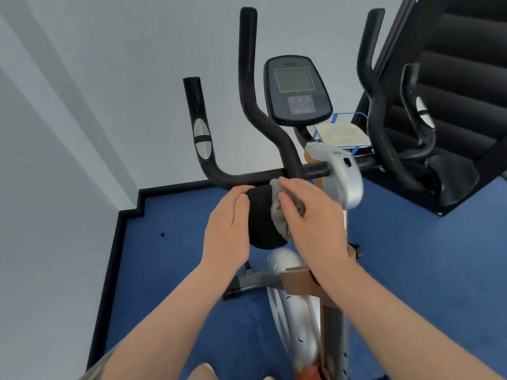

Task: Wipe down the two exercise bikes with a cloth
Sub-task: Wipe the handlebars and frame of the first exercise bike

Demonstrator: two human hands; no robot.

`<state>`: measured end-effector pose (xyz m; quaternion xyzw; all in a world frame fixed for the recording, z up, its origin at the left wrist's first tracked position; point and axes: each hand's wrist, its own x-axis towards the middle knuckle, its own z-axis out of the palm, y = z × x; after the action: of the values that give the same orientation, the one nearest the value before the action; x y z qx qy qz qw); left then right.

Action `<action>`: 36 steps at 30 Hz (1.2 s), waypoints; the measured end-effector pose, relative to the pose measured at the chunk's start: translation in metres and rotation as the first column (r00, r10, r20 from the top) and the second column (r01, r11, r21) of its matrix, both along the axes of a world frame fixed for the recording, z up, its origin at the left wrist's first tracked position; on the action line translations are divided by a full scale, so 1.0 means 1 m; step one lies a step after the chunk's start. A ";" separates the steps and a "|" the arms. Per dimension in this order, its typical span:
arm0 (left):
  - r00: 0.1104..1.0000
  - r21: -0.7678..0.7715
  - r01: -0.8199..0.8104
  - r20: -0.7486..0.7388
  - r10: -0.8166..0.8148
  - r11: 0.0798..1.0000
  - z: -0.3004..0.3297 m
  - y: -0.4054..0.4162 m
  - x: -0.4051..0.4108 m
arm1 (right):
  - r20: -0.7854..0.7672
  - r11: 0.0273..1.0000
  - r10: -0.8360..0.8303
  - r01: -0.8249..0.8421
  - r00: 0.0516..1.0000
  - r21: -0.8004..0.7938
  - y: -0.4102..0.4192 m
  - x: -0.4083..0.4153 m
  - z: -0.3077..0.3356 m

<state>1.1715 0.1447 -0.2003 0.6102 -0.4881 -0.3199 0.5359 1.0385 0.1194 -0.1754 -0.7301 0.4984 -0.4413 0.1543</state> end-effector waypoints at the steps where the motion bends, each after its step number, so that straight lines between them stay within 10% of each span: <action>1: 1.000 0.002 0.009 0.006 -0.009 1.000 0.001 0.000 0.000 | -0.035 1.000 0.008 -0.008 0.999 0.018 -0.009 0.004 0.005; 7: 0.996 -0.011 0.072 0.048 -0.071 0.997 0.000 -0.001 0.007 | 0.088 0.993 -0.067 0.057 0.994 0.107 0.007 0.007 -0.003; 13: 0.988 -0.024 0.136 0.074 -0.134 0.990 -0.003 -0.005 0.013 | -0.161 0.984 -0.106 0.126 0.981 0.125 -0.010 0.016 0.004; 18: 0.979 -0.045 0.203 0.039 -0.201 0.978 -0.005 -0.006 0.015 | 0.096 0.945 -0.261 0.234 0.960 0.229 0.023 0.021 -0.010; 36: 0.965 -0.072 0.215 -0.137 -0.223 0.974 -0.004 -0.008 0.005 | -0.139 0.876 -0.309 0.338 0.941 0.345 0.009 0.018 0.000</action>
<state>1.1770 0.1366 -0.2044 0.5125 -0.5213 -0.4064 0.5482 1.0563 0.1289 -0.1752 -0.6121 0.6920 -0.3317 0.1909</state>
